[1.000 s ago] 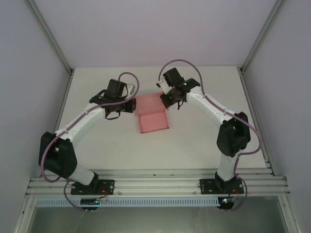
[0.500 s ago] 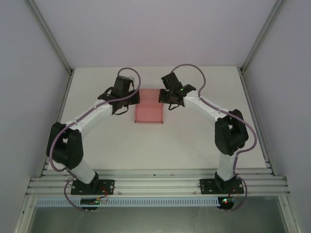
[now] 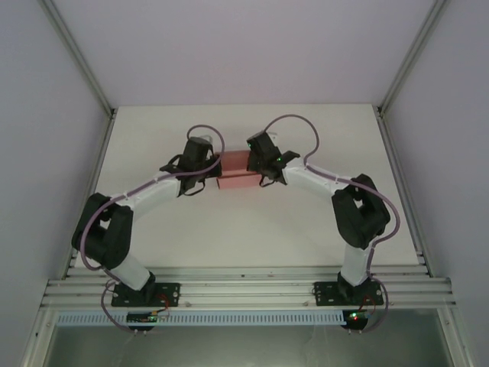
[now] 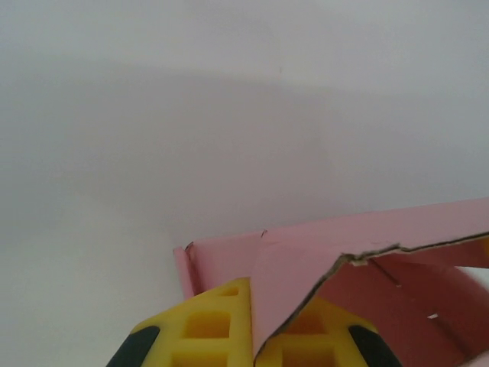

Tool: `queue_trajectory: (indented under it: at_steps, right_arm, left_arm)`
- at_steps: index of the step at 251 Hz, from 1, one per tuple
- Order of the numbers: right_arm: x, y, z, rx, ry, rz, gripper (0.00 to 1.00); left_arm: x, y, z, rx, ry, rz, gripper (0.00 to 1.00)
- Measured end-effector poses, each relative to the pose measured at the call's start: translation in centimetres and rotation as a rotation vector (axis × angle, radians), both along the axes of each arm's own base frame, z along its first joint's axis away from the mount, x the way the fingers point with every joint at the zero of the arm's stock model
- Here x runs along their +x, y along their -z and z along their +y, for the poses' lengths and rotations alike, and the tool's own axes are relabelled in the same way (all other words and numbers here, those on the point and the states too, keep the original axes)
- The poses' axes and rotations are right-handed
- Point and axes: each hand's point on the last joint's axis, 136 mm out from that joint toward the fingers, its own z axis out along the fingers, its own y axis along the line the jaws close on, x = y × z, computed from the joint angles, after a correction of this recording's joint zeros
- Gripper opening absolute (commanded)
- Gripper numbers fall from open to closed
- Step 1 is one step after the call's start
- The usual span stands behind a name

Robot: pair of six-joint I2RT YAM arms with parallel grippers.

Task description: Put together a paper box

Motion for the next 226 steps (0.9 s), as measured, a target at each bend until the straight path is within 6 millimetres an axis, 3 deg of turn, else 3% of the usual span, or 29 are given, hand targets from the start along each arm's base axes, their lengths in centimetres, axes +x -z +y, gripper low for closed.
queue_trajectory:
  at_steps: [47,134,160,174,207,226]
  right_arm:
    - [-3.0,0.2,-0.2,-0.063,-0.046,-0.05,0.04]
    - [-5.9,0.2,-0.6,-0.098,-0.101,-0.137,0.07]
    - [-6.4,0.0,-0.4,-0.119,-0.125,-0.155,0.09]
    - [-6.7,-0.1,-0.2,-0.13,-0.135,-0.165,0.09]
    - [-7.2,-0.3,0.2,-0.15,-0.158,-0.186,0.1]
    - [-7.6,0.0,0.3,-0.165,-0.168,-0.199,0.1]
  left_arm:
    - [-2.9,0.5,0.1,-0.031,0.049,-0.025,0.0]
    - [-6.6,1.3,-0.7,-0.049,0.151,-0.027,0.34]
    - [-7.3,0.8,-0.7,-0.069,0.169,-0.025,0.49]
    - [-7.7,0.0,-0.6,-0.087,0.164,-0.029,0.64]
    - [-8.8,-2.3,-0.1,-0.13,0.159,-0.059,0.89]
    - [-9.6,-3.6,0.5,-0.156,0.148,-0.077,0.96]
